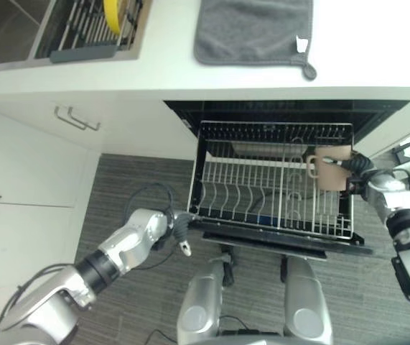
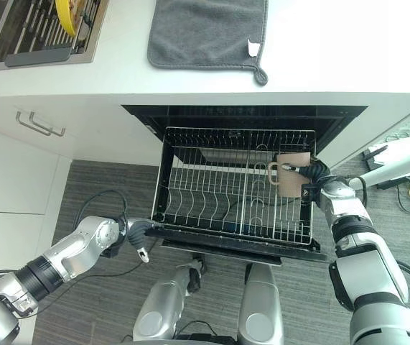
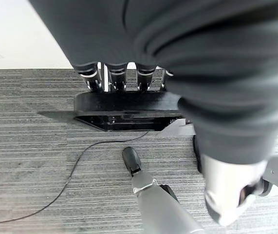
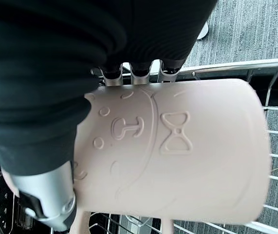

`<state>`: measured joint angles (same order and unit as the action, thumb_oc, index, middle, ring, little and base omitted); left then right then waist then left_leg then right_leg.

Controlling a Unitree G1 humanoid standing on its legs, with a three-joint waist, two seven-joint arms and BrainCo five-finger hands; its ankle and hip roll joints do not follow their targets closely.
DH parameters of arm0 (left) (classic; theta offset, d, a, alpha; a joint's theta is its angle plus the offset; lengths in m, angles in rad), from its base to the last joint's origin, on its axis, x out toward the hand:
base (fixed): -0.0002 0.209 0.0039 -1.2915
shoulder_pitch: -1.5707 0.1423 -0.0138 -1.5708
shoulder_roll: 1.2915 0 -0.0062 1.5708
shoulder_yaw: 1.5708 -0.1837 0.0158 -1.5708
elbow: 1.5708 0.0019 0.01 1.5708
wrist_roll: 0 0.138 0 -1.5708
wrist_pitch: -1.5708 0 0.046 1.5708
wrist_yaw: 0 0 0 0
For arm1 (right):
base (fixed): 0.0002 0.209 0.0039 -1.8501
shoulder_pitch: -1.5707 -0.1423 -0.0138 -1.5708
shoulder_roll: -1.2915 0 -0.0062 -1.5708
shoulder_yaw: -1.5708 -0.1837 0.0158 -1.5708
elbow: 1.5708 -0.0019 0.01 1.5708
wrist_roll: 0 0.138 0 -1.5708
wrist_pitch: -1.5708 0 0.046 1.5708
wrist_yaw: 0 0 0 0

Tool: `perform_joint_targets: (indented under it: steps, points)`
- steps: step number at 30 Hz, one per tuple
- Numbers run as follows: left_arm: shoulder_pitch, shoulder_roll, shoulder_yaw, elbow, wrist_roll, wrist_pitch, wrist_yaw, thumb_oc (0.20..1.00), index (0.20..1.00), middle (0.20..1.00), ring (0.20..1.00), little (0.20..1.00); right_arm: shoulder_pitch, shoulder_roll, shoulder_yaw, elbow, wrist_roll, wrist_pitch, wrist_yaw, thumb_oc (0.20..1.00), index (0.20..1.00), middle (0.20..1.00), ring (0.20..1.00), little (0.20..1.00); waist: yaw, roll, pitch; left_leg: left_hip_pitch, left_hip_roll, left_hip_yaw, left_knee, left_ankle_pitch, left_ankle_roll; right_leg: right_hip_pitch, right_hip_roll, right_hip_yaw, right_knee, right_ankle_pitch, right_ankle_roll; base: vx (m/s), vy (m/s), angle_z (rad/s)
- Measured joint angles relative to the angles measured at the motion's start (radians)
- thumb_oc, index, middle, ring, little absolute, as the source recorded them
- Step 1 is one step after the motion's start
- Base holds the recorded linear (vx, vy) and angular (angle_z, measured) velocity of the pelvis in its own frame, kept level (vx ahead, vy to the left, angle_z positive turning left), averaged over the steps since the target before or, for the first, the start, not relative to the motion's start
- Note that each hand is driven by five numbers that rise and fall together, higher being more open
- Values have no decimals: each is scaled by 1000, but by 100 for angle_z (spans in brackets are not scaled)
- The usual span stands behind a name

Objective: Place the dishes in the dishwasher.

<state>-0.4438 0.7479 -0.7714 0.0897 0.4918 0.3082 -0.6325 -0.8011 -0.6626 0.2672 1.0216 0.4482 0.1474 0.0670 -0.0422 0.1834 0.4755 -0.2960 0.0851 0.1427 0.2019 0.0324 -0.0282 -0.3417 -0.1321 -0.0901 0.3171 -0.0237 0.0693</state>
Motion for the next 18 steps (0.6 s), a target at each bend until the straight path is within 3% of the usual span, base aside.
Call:
perform_joint_targets:
  steps: [12,18]
  points:
    - [1,0,-12,-2,-2,15,22,1000,1000,1000,1000,1000,-24,3,-15,2,44,23,-86,1000,1000,1000,1000,1000,-1,0,0,-2,1,2,13,-7,0,-2,0,4,8,-12,-11,0,0,0]
    - [31,14,-2,-14,-45,13,96,1000,1000,1000,1000,1000,-22,-4,-51,-10,84,40,-108,1000,1000,1000,1000,1000,-1,0,0,-2,2,3,13,-7,0,-4,1,6,11,-13,-12,0,0,0]
